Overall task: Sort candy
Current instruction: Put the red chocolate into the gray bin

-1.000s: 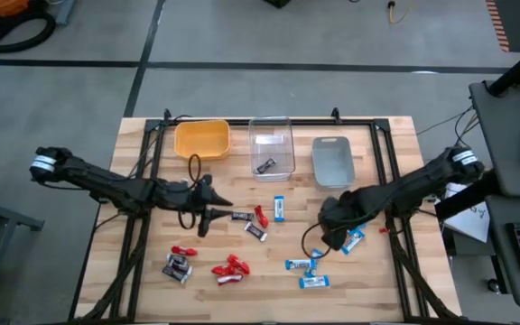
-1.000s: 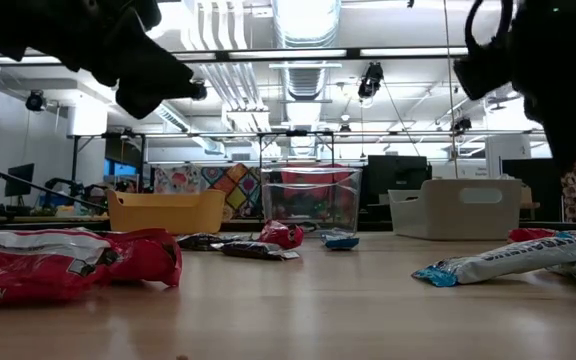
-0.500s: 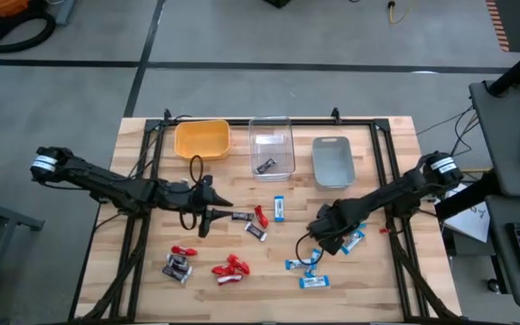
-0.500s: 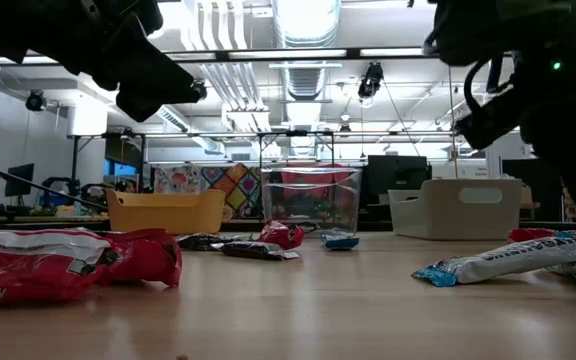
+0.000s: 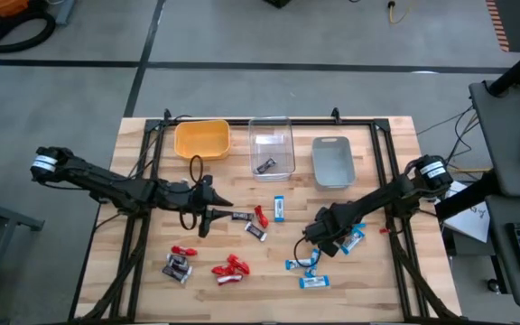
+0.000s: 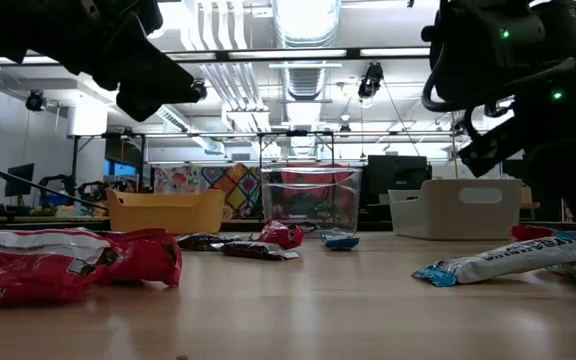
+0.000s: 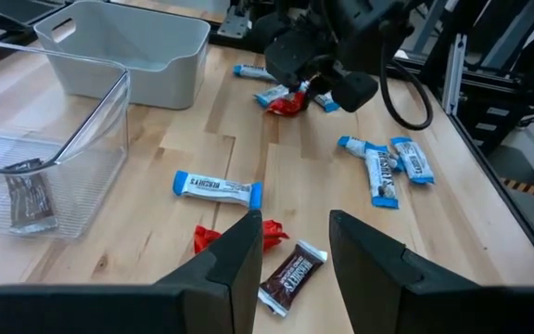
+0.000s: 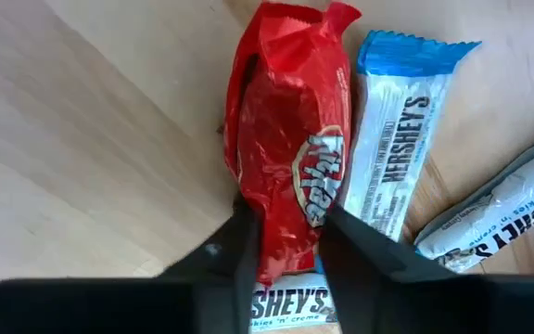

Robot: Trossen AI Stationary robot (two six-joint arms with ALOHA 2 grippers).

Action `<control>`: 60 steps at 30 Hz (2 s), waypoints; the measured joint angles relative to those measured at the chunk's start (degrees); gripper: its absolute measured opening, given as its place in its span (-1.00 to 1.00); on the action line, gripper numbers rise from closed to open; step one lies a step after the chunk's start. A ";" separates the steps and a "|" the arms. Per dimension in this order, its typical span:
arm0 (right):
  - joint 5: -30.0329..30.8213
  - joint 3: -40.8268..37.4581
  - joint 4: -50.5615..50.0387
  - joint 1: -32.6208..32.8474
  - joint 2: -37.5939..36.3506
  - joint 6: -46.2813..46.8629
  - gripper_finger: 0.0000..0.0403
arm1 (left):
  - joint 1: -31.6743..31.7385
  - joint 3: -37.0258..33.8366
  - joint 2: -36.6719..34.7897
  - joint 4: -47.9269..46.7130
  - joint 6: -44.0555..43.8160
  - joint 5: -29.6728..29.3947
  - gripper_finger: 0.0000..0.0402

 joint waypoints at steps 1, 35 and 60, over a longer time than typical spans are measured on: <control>0.04 0.00 0.00 0.00 -0.10 -0.02 -0.67 | 0.00 0.00 0.00 0.02 0.00 -0.02 -0.45; 14.79 0.03 22.69 -1.82 -23.17 -9.60 -0.89 | 0.00 0.02 0.00 0.23 -0.24 -0.02 -0.45; 31.64 1.31 -2.34 -30.25 -26.23 -17.25 -0.87 | -0.01 0.02 0.13 -0.98 -2.03 0.15 -0.45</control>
